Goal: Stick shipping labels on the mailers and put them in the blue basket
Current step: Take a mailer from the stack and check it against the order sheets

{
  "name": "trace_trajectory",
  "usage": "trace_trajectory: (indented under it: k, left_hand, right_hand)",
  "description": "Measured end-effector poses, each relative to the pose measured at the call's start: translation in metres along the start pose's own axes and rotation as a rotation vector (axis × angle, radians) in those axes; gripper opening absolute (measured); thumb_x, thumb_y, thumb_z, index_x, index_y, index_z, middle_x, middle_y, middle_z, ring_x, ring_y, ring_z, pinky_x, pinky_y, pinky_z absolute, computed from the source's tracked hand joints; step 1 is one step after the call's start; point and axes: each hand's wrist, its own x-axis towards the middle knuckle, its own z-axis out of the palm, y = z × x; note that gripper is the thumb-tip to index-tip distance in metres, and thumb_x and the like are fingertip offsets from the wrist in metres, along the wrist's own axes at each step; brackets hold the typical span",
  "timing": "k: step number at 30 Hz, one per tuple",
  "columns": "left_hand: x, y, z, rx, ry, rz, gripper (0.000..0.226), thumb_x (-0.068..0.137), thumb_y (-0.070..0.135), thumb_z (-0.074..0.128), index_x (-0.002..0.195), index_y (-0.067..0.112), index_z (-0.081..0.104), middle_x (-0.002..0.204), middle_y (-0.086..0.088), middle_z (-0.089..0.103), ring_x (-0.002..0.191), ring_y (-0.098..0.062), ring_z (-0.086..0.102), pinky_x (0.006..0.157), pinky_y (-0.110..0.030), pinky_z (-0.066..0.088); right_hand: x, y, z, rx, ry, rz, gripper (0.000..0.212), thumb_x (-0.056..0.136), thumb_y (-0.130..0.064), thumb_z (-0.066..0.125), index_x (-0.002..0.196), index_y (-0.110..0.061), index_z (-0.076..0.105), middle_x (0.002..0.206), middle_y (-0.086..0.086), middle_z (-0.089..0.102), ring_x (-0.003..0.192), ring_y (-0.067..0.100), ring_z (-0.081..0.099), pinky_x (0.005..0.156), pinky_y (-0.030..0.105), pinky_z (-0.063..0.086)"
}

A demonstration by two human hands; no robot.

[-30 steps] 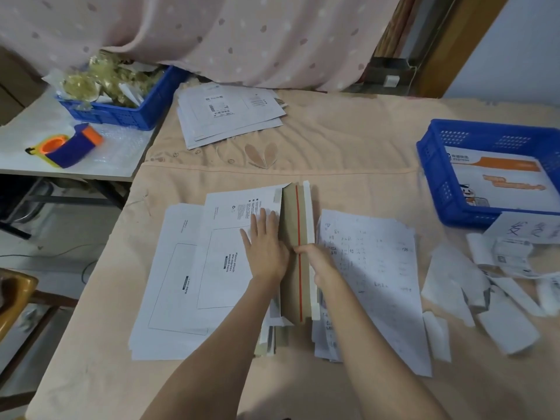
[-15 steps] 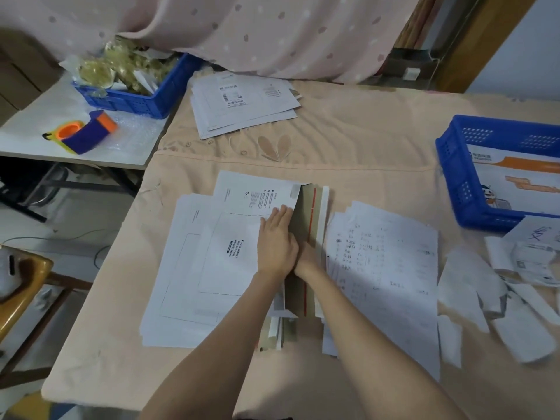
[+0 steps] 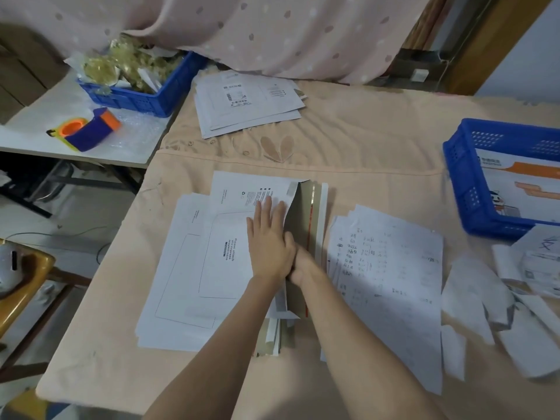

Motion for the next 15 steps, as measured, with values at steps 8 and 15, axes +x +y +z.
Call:
trace_trajectory:
  k: [8, 15]
  left_hand:
    - [-0.006, -0.006, 0.002, 0.072, -0.029, 0.024, 0.06, 0.086, 0.023, 0.019, 0.136, 0.022, 0.052, 0.145, -0.002, 0.046, 0.141, -0.028, 0.03, 0.118, -0.041, 0.011]
    - [-0.009, -0.004, 0.003, 0.013, 0.077, 0.065, 0.057, 0.086, 0.018, 0.026, 0.137, 0.022, 0.052, 0.147, 0.0, 0.044, 0.141, -0.027, 0.031, 0.118, -0.044, 0.017]
  right_hand:
    - [0.008, -0.014, 0.007, 0.004, 0.048, -0.06, 0.04, 0.104, -0.027, 0.036, 0.137, -0.009, 0.048, 0.11, 0.003, 0.065, 0.1, 0.011, 0.061, 0.077, 0.02, 0.05]
    - [0.023, -0.014, 0.002, -0.042, 0.266, -0.228, 0.035, 0.101, -0.039, 0.039, 0.111, -0.014, 0.061, 0.103, -0.002, 0.067, 0.108, 0.012, 0.061, 0.081, 0.022, 0.05]
